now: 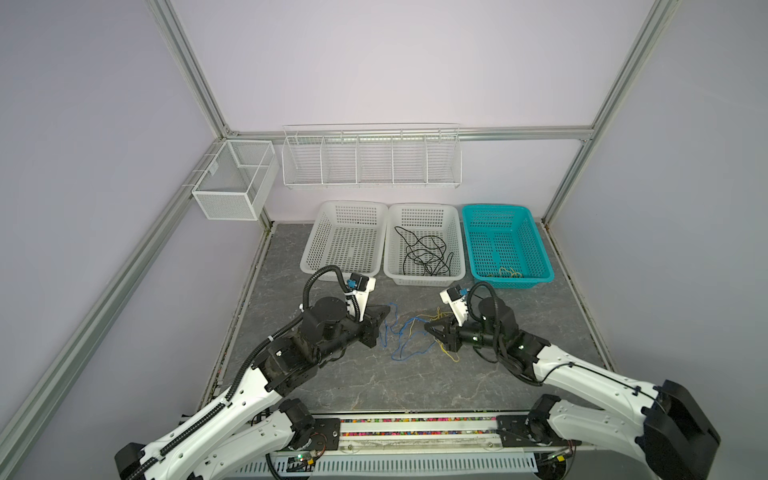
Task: Untangle the cables
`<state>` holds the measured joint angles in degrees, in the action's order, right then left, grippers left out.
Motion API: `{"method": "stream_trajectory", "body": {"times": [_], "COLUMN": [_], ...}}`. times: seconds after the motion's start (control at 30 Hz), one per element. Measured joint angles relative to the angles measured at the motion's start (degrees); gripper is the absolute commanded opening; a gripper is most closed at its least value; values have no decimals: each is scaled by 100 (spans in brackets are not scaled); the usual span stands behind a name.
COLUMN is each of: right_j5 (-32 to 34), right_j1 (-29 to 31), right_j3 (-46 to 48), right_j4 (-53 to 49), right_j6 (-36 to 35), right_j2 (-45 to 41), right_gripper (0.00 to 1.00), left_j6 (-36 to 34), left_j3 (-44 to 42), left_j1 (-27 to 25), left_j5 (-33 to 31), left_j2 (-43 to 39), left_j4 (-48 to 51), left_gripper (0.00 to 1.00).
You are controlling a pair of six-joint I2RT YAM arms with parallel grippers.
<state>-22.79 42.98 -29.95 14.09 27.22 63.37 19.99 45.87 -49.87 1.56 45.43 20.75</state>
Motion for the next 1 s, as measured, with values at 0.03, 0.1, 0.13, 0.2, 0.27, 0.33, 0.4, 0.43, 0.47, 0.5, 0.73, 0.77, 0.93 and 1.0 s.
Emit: {"method": "stream_trajectory", "body": {"times": [0.03,0.1,0.13,0.2,0.27,0.33,0.4,0.43,0.47,0.5,0.73,0.77,0.93,1.0], "right_j5": [-2,11,52,170,393,608,809,905,1001,1088,1672,1766,2118,2245], "right_j1": [37,120,175,247,271,271,275,282,284,286,295,304,496,651], "right_j3": [-26,-70,-101,-184,-223,-223,-227,-236,-249,-264,-483,-522,-702,-785], "right_j4": [20,31,24,-68,-173,-291,-363,-396,-442,-490,-1110,-1196,-1574,-1696], "right_j6": [0,-2,-4,-22,-31,-50,-74,-87,-111,-125,-509,-586,-994,-1150], "right_j2": [79,212,275,352,328,245,146,105,83,76,76,74,74,74], "right_gripper": [7,7,7,7,7,6,7,7,7,7,7,7,7,7], "left_j6": [31,85,107,146,149,142,149,149,144,146,-186,-289,-903,-1176], "left_j3": [-33,-103,-142,-225,-306,-361,-378,-378,-374,-361,424,649,1965,2391], "left_j1": [0,0,0,0,0,0,0,0,0,0,0,0,2,4], "left_j5": [9,52,94,138,125,61,-42,-118,-188,-260,-763,-780,-752,-658], "left_j2": [0,0,-4,-39,-162,-365,-619,-763,-890,-990,-1147,-1049,7,568], "left_j4": [-87,-251,-326,-439,-457,-411,-323,-269,-188,-98,946,1121,1899,2221], "left_gripper": [0,0,0,0,2,15,32,42,50,56,76,76,76,76]}}
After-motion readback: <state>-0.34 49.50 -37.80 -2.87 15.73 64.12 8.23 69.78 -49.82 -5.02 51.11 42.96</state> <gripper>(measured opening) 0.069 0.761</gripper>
